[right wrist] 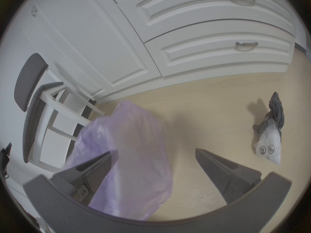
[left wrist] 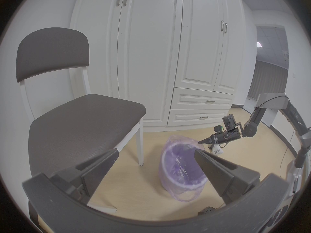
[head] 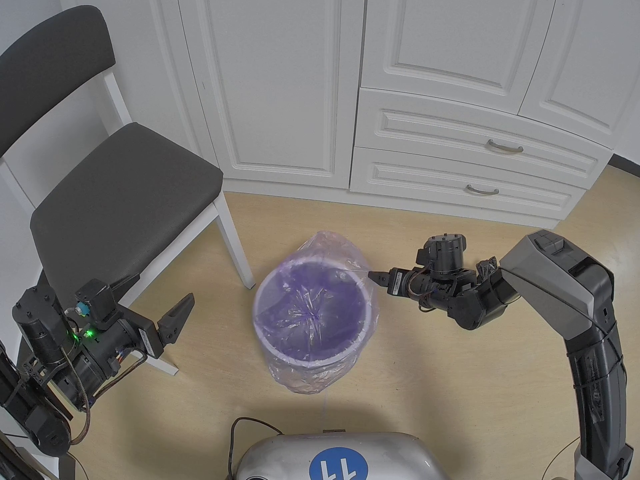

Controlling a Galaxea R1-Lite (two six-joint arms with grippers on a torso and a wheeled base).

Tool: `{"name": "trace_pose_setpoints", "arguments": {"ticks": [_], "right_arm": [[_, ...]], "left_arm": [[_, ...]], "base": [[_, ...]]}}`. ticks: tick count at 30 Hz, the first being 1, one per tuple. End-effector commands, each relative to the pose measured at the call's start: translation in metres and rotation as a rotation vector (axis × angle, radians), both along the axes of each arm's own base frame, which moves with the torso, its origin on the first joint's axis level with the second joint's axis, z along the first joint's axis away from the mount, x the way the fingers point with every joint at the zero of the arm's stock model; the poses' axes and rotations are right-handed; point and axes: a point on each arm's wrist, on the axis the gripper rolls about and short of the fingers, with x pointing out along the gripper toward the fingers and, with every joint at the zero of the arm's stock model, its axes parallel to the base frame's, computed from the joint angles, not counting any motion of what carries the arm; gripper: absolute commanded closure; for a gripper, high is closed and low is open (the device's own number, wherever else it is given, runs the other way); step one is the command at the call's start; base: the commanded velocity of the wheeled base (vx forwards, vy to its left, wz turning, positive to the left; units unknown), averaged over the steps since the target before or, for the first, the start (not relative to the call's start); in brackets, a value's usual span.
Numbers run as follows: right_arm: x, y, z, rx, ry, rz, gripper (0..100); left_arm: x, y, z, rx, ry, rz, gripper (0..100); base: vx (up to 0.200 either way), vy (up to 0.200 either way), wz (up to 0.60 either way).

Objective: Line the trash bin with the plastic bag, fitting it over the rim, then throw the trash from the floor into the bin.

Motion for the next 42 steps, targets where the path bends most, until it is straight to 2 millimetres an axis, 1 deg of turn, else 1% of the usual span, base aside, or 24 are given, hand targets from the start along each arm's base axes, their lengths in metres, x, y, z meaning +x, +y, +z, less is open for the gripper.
{"name": "trace_pose_setpoints", "arguments": {"ticks": [1, 3, 8, 11, 14, 16, 18, 21, 26, 30, 32, 42], "right_arm": [[0.003, -0.008, 0.015, 0.013, -0.033, -0.015, 0], [0.002, -0.008, 0.016, 0.018, -0.031, -0.017, 0], [-0.001, 0.004, 0.010, 0.024, -0.014, 0.003, 0], [0.001, 0.002, 0.006, 0.024, -0.008, -0.001, 0], [0.004, 0.000, -0.003, 0.020, 0.007, -0.003, 0], [0.004, 0.000, -0.004, 0.021, 0.009, -0.004, 0], [0.009, 0.001, -0.021, 0.014, 0.025, -0.008, 0], [0.013, -0.001, -0.030, 0.013, 0.034, -0.015, 0], [0.018, -0.005, -0.034, 0.015, 0.030, -0.026, 0], [0.021, -0.006, -0.045, 0.010, 0.043, -0.033, 0], [0.021, -0.006, -0.046, 0.011, 0.045, -0.031, 0], [0.015, 0.008, -0.054, 0.002, 0.072, -0.004, 0]], "left_arm": [[0.000, 0.001, 0.001, -0.001, -0.004, 0.005, 0], [0.001, 0.002, 0.001, -0.001, -0.005, 0.008, 0], [0.001, 0.002, 0.001, -0.001, -0.005, 0.010, 0], [0.001, 0.002, 0.002, -0.002, -0.008, 0.013, 0], [0.001, 0.002, 0.001, -0.001, -0.004, 0.010, 0], [0.001, 0.002, 0.001, -0.001, -0.004, 0.011, 0], [0.002, 0.002, 0.000, 0.000, -0.001, 0.011, 0], [0.001, 0.002, 0.000, 0.000, -0.001, 0.011, 0], [0.002, 0.002, -0.001, 0.001, 0.004, 0.011, 0], [0.002, 0.002, -0.002, 0.002, 0.007, 0.010, 0], [0.002, 0.002, -0.002, 0.002, 0.007, 0.011, 0], [0.003, 0.001, -0.005, 0.006, 0.021, 0.010, 0]], "base": [[0.000, 0.000, 0.00], [0.000, 0.000, 0.00], [0.000, 0.000, 0.00], [0.000, 0.000, 0.00], [0.000, 0.000, 0.00], [0.000, 0.000, 0.00], [0.000, 0.000, 0.00], [0.000, 0.000, 0.00], [0.000, 0.000, 0.00], [0.000, 0.000, 0.00], [0.000, 0.000, 0.00], [0.000, 0.000, 0.00]]}}
